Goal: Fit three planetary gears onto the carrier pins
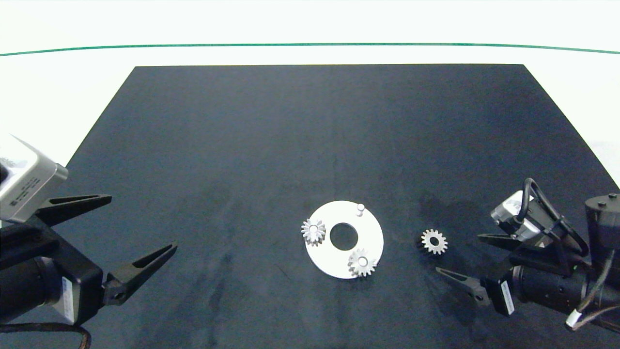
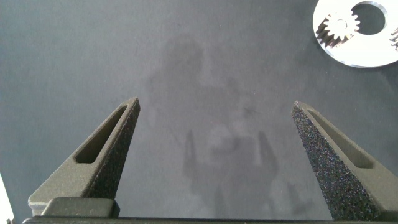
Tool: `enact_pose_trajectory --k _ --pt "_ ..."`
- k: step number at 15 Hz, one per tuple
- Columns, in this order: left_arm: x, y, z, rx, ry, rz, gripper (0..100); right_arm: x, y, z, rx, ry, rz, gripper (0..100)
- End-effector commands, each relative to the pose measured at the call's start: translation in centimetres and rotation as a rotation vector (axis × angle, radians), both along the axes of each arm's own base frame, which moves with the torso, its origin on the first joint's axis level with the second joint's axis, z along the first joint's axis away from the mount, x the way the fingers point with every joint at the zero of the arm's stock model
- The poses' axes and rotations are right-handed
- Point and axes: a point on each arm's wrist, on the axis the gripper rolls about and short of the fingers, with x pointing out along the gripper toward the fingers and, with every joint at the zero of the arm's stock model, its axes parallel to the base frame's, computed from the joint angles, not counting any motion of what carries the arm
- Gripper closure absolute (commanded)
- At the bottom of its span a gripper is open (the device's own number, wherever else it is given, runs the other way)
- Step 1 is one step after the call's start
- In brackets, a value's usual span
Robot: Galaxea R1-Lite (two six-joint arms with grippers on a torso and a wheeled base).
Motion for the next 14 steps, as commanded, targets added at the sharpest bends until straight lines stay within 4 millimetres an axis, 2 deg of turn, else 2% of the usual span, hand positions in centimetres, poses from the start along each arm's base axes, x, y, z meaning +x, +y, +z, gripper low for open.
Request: enact_pose_trajectory --k 1,5,11,14 --pt "0.1 -0.1 0.0 0.004 0.003 0.000 0 1.4 1.0 -0.9 -0.021 -0.002 -0.012 0" --pt "0.1 0.0 0.0 0.003 0.002 -0.001 0 2.0 1.9 -1.6 -0.029 0.004 0.005 0" --pt "0.0 0.0 0.0 0.002 0.001 -0.001 0 2.9 2.4 -0.8 -0.023 -0.025 -0.006 0" --pt "0.0 0.0 0.0 0.002 0.001 -0.001 0 2.9 2.5 -0.9 -0.025 -0.023 -0.007 6"
